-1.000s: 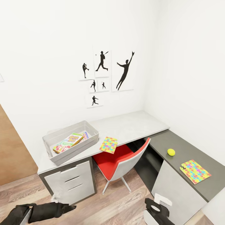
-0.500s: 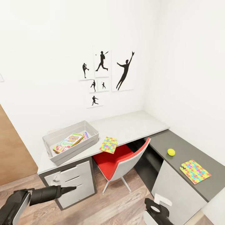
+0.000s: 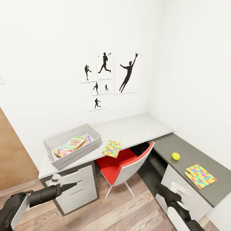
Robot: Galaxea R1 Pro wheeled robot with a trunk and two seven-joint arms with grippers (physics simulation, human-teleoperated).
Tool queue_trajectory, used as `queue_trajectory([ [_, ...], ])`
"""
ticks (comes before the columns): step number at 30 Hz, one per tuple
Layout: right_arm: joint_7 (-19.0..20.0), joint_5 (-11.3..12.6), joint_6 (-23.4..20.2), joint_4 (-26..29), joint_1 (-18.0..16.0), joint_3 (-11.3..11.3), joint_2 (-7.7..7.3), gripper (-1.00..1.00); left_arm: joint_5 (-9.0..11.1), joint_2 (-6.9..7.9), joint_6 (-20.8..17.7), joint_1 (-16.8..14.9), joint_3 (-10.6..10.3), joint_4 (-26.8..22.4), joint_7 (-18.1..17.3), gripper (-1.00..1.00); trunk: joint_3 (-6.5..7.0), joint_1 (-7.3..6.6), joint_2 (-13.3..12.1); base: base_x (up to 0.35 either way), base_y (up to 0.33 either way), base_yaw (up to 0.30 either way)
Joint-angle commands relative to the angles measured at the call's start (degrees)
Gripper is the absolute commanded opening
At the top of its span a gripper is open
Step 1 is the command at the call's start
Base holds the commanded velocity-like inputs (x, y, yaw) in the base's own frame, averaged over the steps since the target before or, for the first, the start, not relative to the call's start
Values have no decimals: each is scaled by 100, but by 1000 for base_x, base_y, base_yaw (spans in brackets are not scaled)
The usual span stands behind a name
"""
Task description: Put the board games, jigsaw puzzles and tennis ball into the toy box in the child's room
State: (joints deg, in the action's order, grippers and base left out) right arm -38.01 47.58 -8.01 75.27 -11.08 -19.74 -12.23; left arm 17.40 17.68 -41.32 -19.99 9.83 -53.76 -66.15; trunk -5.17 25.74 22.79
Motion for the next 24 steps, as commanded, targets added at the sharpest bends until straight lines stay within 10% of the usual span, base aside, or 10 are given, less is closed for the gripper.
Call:
queue_trajectory([
  [1,-32,143,-64,101,11,200,-43,100,32,-2,-48,-5,-1,2,140,100,-13,4,13,0,0,0],
  [15,59,581,-840,1055,107,949,-128,100,42,-547,-272,-455,-7,572,1923,100,-13,4,13,0,0,0],
  [24,983,1433,-1347,1155,154,1531,-130,100,79,-578,85,-567,4,760,1960,100,-13,4,13,0,0,0],
])
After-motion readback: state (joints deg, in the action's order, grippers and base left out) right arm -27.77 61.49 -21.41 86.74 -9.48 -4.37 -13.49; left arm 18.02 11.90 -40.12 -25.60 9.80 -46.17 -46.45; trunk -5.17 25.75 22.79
